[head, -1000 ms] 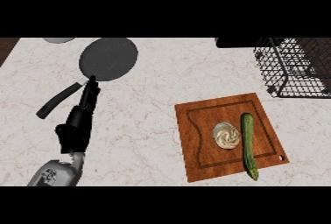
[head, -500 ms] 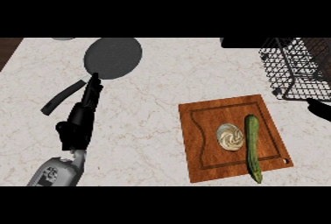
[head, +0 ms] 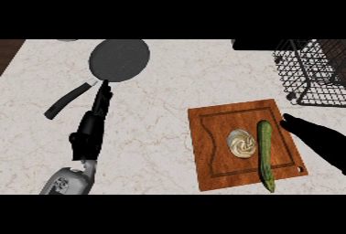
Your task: Pick the cupcake from the cutting board and place it in the tiered basket
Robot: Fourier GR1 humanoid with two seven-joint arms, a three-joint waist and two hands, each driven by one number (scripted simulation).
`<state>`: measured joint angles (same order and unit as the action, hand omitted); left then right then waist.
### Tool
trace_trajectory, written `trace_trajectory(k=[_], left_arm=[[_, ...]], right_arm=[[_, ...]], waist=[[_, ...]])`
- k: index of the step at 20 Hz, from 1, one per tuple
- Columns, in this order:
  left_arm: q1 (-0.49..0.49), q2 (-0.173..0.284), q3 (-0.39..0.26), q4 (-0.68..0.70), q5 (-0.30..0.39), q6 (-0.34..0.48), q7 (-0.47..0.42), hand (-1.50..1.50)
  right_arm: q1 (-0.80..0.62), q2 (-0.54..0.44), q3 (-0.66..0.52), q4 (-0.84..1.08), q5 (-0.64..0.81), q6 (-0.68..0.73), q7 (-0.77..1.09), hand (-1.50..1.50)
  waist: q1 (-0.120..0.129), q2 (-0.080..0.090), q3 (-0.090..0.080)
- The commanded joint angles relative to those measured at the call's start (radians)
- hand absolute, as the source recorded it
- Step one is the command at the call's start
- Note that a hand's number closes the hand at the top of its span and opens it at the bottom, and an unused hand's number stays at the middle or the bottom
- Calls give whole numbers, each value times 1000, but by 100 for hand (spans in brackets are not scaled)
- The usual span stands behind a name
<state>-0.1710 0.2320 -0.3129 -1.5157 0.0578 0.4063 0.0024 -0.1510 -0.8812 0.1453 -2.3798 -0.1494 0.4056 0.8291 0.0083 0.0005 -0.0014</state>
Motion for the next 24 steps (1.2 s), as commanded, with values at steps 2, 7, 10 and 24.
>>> trace_trajectory(k=[2,7,10,24], left_arm=[[-27,0,33,-9,-23,-16,55,0],[-14,-1,68,-11,-10,-69,29,0],[37,-40,27,-18,-55,-37,5,0],[-19,-103,56,-10,-121,-41,54,0]], right_arm=[[-44,65,82,67,64,67,60,-150],[-49,70,49,1,41,105,164,-150],[-16,83,67,80,145,132,67,-150],[6,133,106,58,397,254,-80,-150]], waist=[[-3,0,1],[-8,-2,1],[-7,-1,1],[-10,-1,2]])
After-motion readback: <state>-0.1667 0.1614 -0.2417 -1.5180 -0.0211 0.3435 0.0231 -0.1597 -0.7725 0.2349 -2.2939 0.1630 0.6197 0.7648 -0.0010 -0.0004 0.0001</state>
